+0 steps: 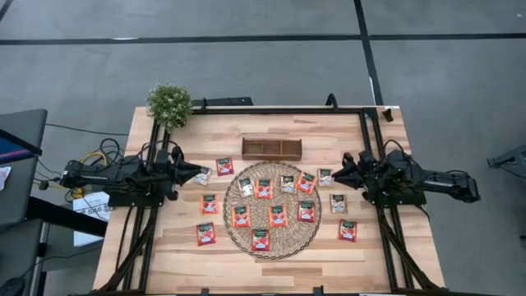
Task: Pick & Place Tea
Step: Put the brown tea bag into the right section of the wooden organizer
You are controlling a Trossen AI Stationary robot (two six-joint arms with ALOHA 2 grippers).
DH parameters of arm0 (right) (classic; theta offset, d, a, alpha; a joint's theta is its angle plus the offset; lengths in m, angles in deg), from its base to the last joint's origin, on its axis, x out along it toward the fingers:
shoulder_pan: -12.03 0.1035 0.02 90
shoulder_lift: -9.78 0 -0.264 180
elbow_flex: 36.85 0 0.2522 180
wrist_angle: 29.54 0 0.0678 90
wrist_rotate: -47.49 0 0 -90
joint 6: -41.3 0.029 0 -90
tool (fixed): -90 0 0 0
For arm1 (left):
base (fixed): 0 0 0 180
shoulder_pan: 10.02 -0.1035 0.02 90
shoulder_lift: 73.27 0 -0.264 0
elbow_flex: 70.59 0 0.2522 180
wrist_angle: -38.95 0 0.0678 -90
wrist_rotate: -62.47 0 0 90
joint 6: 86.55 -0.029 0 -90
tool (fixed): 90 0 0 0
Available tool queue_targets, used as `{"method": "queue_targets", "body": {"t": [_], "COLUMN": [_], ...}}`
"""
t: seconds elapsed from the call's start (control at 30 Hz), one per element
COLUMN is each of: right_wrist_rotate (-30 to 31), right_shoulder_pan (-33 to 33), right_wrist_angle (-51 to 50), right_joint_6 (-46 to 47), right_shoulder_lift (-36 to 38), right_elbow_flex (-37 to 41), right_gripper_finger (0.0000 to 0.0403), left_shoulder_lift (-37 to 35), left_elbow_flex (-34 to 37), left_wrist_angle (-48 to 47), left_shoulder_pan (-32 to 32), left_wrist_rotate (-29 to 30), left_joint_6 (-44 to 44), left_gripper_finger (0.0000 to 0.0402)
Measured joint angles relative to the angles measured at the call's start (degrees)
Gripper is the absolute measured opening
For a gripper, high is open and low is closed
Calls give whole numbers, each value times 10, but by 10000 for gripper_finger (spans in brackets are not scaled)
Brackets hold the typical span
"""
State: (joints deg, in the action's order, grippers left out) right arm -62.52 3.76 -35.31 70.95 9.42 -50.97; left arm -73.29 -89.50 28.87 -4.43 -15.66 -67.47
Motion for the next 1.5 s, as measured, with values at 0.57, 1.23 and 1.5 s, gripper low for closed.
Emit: {"method": "queue_targets", "body": {"t": [0.57, 1.23, 1.5], "right_wrist_rotate": [97, 123, 126], "right_shoulder_pan": [6, 8, -53], "right_wrist_angle": [-54, -521, -522], "right_joint_6": [89, 44, 43], "right_shoulder_lift": [-46, -363, -389], "right_elbow_flex": [-94, -348, -348], "right_gripper_finger": [73, 17, 7], "left_shoulder_lift": [0, 0, 0], "left_elbow_flex": [0, 0, 0], "left_wrist_angle": [-20, -58, -63], "left_shoulder_pan": [0, 0, 0], "left_wrist_rotate": [2, 9, 9], "left_joint_6": [87, 89, 89], "left_gripper_finger": [65, 65, 65]}}
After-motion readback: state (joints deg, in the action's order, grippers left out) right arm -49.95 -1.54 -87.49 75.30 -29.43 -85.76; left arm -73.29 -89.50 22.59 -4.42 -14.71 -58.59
